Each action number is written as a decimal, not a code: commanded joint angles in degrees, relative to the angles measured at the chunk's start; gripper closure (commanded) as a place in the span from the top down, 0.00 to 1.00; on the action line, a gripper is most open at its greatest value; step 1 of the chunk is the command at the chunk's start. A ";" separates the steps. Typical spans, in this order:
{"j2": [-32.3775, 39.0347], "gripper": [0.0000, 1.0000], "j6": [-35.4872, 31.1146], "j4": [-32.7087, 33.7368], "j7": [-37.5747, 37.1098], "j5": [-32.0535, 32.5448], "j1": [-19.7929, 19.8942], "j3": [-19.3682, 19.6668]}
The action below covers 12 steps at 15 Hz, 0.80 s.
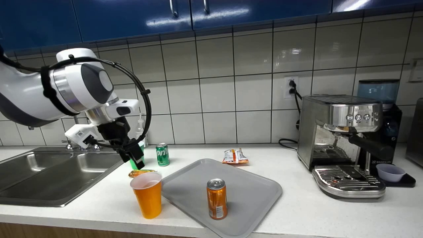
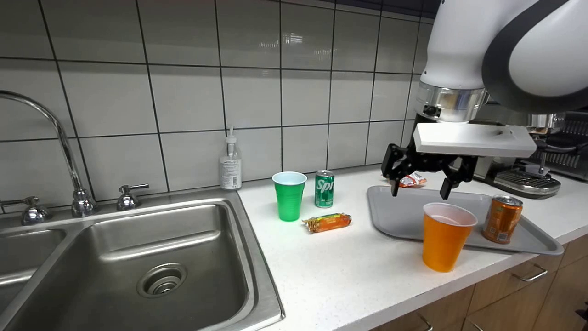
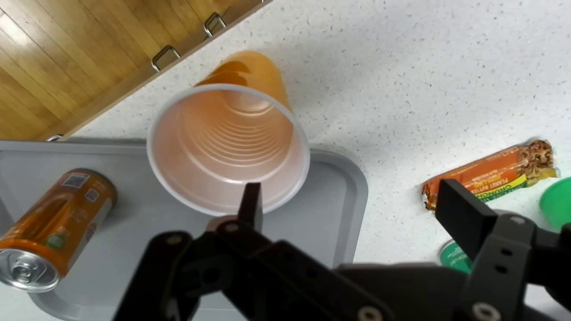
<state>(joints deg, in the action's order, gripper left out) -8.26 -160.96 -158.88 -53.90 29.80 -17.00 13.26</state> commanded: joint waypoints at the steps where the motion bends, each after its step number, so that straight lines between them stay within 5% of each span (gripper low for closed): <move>1: 1.37 1.00 0.12 0.00 6.28 -6.43 6.24 -6.96; 6: 4.30 1.00 0.43 0.94 13.44 -13.40 10.70 -11.71; 12: 7.79 1.00 0.78 2.63 19.13 -16.82 13.48 -12.58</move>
<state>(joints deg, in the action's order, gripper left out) -2.47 -160.98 -158.18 -38.67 15.24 -5.88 2.19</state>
